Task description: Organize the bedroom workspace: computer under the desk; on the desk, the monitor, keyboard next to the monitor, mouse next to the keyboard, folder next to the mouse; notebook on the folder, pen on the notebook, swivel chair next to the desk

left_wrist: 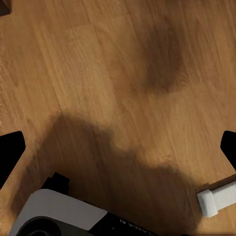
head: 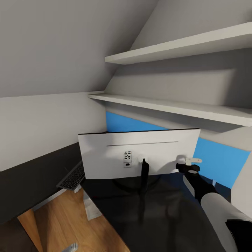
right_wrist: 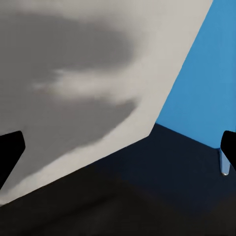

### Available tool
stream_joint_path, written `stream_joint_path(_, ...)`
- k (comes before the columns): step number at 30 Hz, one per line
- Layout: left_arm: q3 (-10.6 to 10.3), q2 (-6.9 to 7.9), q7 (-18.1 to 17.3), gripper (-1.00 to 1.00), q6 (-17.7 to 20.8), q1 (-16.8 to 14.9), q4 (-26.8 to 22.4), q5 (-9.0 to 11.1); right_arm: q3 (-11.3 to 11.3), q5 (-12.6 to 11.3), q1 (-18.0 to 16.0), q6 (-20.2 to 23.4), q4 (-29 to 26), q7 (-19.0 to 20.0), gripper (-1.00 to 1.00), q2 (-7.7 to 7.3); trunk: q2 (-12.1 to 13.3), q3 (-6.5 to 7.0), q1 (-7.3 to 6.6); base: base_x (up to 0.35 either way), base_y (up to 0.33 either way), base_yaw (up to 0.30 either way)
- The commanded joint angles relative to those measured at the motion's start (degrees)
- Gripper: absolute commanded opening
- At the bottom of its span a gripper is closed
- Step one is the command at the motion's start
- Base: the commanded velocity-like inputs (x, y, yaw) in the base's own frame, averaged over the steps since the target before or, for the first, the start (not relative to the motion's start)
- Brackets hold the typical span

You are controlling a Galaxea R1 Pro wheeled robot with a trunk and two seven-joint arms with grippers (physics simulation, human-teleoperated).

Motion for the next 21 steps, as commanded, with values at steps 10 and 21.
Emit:
stream_joint_path(10,-0.3,-0.07,0.6,1.0,0.0,0.0,0.7,0.5,0.0,-0.2,2.0,2.6,-6.3,-0.9,1.0,1.41,-0.1,-0.08,-0.02,-0.158,0.059,0.0)
stream_joint_path(21,-0.3,-0.2,0.6,1.0,0.0,0.0,1.7,0.5,-0.1,-0.2,18.6,19.7,-34.5,-1.4,1.0,3.2,-0.1,-0.08,-0.02,-0.015,0.006,0.0)
